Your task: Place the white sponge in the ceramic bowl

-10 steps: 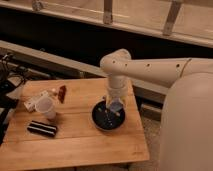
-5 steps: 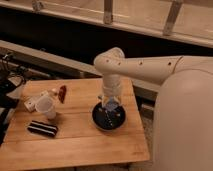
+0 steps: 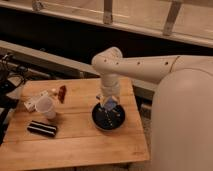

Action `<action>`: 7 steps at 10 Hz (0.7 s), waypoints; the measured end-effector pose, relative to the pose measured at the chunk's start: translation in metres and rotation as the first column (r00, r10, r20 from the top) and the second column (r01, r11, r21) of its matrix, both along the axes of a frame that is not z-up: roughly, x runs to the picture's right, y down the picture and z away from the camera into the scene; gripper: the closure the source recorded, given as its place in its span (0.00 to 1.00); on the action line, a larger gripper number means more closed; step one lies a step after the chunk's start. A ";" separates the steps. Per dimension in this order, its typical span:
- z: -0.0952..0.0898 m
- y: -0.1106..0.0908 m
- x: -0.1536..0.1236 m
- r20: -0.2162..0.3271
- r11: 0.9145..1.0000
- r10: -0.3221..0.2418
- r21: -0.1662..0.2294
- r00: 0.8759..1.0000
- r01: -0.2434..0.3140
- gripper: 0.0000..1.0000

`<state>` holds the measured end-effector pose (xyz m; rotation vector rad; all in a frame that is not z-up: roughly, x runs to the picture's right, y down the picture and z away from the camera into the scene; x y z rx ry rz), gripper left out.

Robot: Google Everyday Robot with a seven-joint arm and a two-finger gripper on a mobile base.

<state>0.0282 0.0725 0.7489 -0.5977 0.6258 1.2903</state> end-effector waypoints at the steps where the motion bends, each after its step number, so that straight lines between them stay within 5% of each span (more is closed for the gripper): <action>1: 0.000 0.000 0.000 0.002 1.000 -0.001 0.000 1.000 0.001 0.47; 3: 0.001 0.007 0.008 0.005 0.999 0.018 -0.037 1.000 -0.018 0.46; 7: 0.031 0.048 0.020 0.025 0.985 0.093 -0.147 0.995 -0.089 0.20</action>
